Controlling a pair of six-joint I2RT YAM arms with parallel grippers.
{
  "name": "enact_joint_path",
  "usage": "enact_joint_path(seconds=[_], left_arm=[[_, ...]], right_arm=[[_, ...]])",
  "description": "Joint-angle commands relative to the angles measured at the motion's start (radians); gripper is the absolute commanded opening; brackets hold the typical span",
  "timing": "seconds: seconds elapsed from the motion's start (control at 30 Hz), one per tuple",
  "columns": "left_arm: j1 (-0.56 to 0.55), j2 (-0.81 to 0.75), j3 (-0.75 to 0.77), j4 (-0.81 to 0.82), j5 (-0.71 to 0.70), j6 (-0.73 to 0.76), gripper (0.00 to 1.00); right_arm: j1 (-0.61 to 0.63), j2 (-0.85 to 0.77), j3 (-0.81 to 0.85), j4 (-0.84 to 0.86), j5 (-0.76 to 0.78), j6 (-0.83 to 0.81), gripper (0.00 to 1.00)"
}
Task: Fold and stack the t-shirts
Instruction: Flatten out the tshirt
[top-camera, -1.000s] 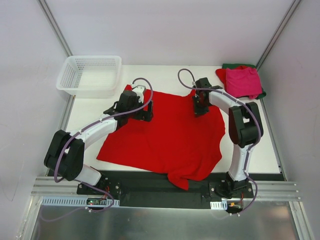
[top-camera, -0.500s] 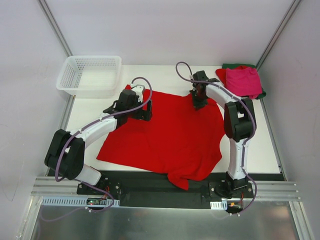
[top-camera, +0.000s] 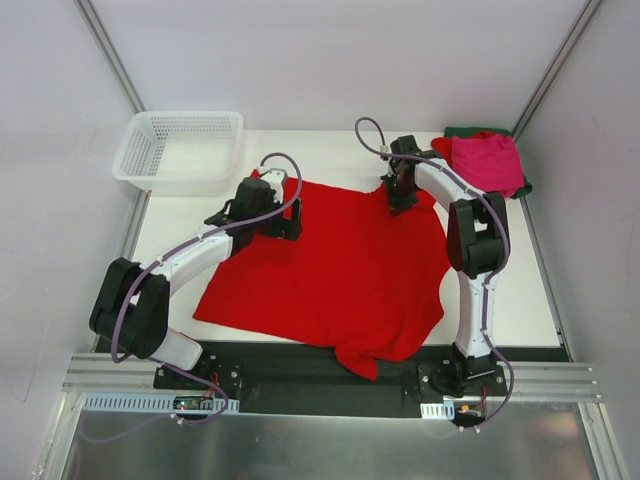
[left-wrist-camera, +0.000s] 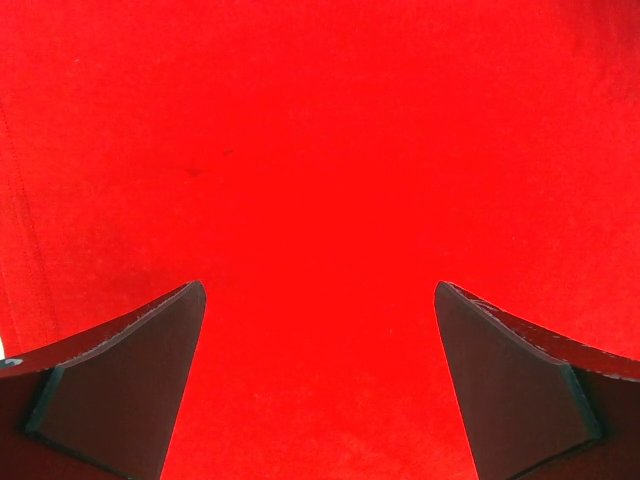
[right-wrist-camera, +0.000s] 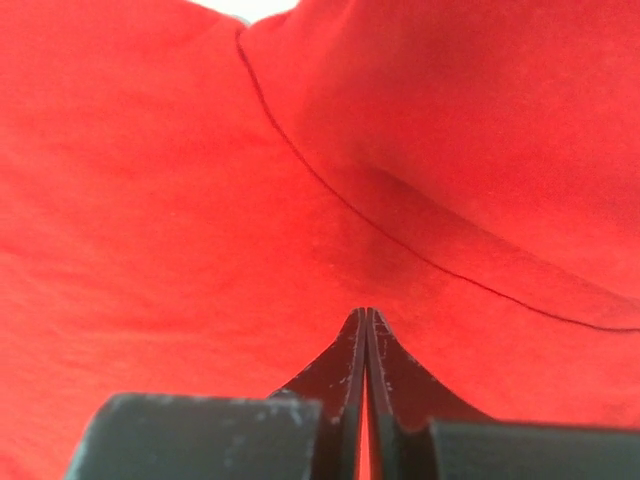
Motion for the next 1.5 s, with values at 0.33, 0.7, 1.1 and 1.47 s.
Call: enact_joint_path(seconds=[0.33,0.7,1.1,1.47], left_arm=[[0.027,0.033,0.062,0.0,-0.003,0.018,0.99],[0.033,0.067,0.079,-0.002,0.001,0.019,0.99],[0.033,0.044,0.08,-0.002,0.005,0.016,0.99],[0.033,0.021,0.077,0.0,0.024,0.004,0.99]], right_arm=[[-0.061,0.141,0.254,-0.094,-0.304,-0.169,0.01],[-0.082,0.187,0.335,-0.134,-0.316,-0.23,0.01],[-0.076,-0.006,0.198,-0.11,-0.318,-0.175,0.01],[-0.053,-0.139,-0.149,0.014,-0.215,-0.015,0.01]])
